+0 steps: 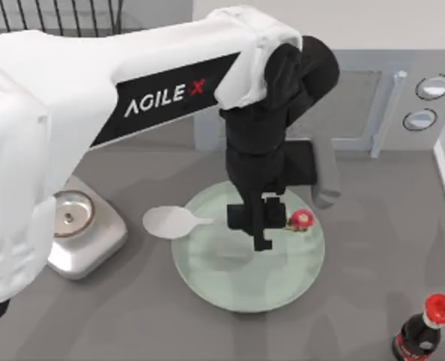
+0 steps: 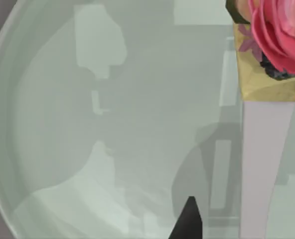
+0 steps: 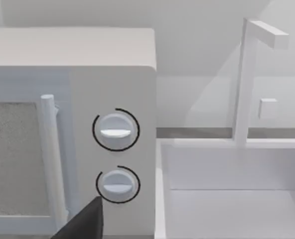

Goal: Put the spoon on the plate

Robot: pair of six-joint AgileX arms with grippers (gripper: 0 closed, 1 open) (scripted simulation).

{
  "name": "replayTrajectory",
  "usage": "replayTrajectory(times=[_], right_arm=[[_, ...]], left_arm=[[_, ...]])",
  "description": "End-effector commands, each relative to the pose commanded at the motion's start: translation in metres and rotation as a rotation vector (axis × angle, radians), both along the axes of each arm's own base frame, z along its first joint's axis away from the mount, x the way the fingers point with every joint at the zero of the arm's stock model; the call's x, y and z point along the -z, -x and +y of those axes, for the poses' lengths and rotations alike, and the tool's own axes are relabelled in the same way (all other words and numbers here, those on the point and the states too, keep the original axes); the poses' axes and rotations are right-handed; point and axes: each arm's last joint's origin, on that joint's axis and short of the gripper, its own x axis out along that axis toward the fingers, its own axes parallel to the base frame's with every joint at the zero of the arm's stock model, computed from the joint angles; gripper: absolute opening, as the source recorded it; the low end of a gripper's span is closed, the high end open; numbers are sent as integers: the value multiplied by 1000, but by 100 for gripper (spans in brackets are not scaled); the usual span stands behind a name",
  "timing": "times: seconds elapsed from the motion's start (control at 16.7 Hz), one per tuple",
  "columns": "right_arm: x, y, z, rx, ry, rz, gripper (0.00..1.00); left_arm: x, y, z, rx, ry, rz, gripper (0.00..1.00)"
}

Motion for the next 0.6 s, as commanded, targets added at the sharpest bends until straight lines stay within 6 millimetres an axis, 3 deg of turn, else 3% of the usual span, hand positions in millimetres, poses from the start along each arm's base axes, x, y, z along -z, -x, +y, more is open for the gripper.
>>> replayTrajectory(times=[0.6], right_arm=[[0, 0, 0, 0, 0, 0, 100]], left_arm=[[6, 11, -5, 32, 40, 69, 0]])
